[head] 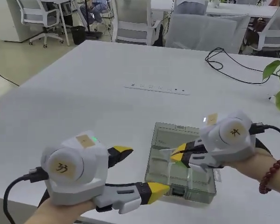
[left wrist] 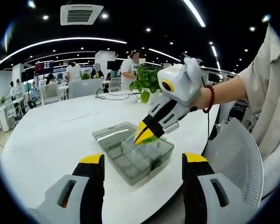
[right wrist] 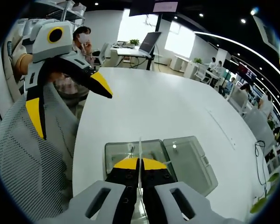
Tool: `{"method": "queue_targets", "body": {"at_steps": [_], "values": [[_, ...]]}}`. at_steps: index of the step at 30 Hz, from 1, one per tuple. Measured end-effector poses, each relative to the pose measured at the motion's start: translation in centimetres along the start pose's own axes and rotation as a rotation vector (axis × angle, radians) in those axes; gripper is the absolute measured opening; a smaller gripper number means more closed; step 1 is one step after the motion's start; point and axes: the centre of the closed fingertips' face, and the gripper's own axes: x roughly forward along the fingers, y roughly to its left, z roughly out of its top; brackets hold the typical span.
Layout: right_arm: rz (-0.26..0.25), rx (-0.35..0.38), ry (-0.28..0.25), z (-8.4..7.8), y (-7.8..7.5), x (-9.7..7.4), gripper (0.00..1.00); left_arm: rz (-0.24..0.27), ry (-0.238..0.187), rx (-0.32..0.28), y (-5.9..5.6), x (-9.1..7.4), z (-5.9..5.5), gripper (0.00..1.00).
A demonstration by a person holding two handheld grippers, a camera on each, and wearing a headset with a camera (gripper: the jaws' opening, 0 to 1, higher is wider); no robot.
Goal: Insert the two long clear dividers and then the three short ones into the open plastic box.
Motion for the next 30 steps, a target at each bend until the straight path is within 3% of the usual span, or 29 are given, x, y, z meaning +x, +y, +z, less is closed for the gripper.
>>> {"method": "queue_targets", "body": {"at_steps": [9,16,22,23,30], "values": [[0.001,0.017,0.018,-0.3,-0.2,0.3,0.02,-0.001,-0.001,0.002,0.1,0.0,0.0,0.67],[0.030,0.027,0.054,-0.1,-0.4,0.5,0.03,-0.005,0.003,0.011,0.0,0.0,-0.1,0.66],[0.101,0.045,0.156,-0.2,-0.6,1.0,0.02,0.001,0.001,0.014,0.1,0.0,-0.1,0.66],[0.112,0.046,0.152,0.1,-0.5,1.2,0.02,0.003,0.000,0.013,0.1,0.0,-0.1,0.67],[0.149,-0.045,0.229,0.3,0.2,2.4,0.02,0.015,-0.007,0.019,0.2,-0.1,0.0,0.67]]}}
